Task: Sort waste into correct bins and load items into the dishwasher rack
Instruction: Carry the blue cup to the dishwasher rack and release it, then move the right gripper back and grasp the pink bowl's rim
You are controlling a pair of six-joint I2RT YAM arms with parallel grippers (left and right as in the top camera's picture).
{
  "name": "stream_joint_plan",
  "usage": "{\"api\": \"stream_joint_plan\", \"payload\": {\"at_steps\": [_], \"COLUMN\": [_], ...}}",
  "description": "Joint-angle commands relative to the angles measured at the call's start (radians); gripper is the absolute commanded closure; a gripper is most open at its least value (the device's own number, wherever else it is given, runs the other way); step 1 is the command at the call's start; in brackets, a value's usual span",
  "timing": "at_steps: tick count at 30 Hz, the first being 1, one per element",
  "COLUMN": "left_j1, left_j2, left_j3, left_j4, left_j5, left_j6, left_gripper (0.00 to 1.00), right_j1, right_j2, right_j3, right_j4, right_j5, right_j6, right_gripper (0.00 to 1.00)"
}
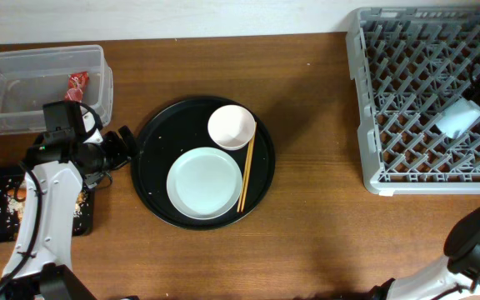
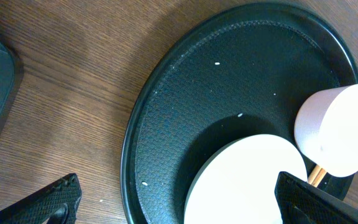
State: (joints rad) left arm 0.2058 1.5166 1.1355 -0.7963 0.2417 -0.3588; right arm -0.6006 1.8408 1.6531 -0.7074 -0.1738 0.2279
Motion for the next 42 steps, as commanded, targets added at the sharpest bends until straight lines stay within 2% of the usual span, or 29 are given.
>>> {"api": "stream_joint_plan", "payload": {"at_steps": [1, 5, 8, 11, 16, 21, 26, 30, 34, 42], "left_j1": [-0.002, -0.002, -0.002, -0.002, -0.002, -0.002, -0.002, -0.002, -0.002, -0.002], "left_j2": [0.003, 0.003, 0.003, 0.003, 0.003, 0.003, 0.003, 0.003, 0.003, 0.003], "left_j3": [-0.001, -0.001, -0.001, -0.001, -0.001, -0.001, -0.001, -0.001, -0.001, -0.001], "left_j4": [0.002, 0.002, 0.002, 0.002, 0.002, 0.002, 0.002, 0.002, 0.002, 0.002], "left_j5": [-0.003, -0.003, -0.003, -0.003, -0.003, -0.003, -0.003, -0.003, -0.003, -0.003], "left_j6": [0.016, 0.016, 0.016, 0.016, 0.016, 0.016, 0.016, 0.016, 0.016, 0.016], "left_gripper": [0.01, 0.01, 0.01, 0.01, 0.01, 0.01, 0.01, 0.01, 0.01, 0.01], "right_j1": [0.027, 0.127, 0.282, 0.485, 0.811, 1.005, 1.131, 1.204, 1.245, 1.262], "right_j2": [-0.135, -0.243, -0.312, -0.331, -0.215, -0.029, 0.145, 0.237, 0.283, 0.367], "right_j3": [0.043, 0.043, 0.043, 0.043, 0.04, 0.04, 0.04, 0.04, 0.04, 0.04], "right_j4": [0.026, 0.028, 0.0, -0.015, -0.015, -0.014, 0.021, 0.058, 0.07, 0.161], "right_j5": [-0.255, -0.345, -0.346, -0.327, -0.188, -0.18, -0.142, -0.074, 0.076, 0.148], "right_j6": [0.025, 0.077, 0.076, 0.075, 0.059, 0.057, 0.058, 0.058, 0.066, 0.068], "right_gripper": [0.14, 0.14, 0.13, 0.04, 0.02, 0.07, 0.14, 0.14, 0.16, 0.23]}}
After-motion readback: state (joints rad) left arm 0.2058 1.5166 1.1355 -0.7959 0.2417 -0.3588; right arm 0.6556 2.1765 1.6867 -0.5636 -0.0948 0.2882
